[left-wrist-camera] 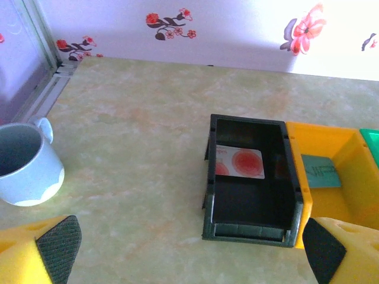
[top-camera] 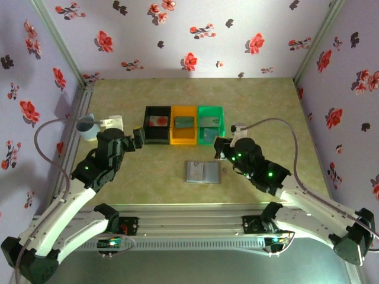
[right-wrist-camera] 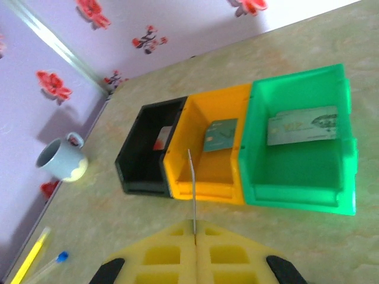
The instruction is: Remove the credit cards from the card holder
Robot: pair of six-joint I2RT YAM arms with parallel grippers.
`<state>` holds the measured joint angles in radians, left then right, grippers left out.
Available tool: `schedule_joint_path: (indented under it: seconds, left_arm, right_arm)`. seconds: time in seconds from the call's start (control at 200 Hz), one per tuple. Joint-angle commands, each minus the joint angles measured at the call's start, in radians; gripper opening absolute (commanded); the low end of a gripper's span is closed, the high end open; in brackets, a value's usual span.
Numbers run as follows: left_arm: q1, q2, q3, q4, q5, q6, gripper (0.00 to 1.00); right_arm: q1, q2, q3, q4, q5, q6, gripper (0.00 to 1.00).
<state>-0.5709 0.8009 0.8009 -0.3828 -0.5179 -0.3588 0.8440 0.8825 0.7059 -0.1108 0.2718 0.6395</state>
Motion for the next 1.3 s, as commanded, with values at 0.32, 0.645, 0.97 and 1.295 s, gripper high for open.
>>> schedule_joint_path:
  seconds: [0.32,0.645,0.97,1.295]
  left_arm:
    - [0.006,-0.022,-0.044,0.07,-0.08,0.012,1.0]
    - [0.006,-0.009,-0.049,0.077,-0.085,0.017,1.0]
    - [0.005,-0.002,-0.053,0.083,-0.085,0.021,1.0]
    - [0.004,0.0,-0.054,0.086,-0.085,0.028,1.0]
  right_arm:
    - [-0.092,0.214,0.215,-0.115,0.116,0.125,0.0]
    - [-0.143,0.389,0.335,-0.095,0.128,0.153,0.0]
    - [-0.145,0.627,0.487,-0.008,-0.081,0.11,0.0]
    - [-0.156,0.903,0.748,-0.135,-0.242,0.054,0.0]
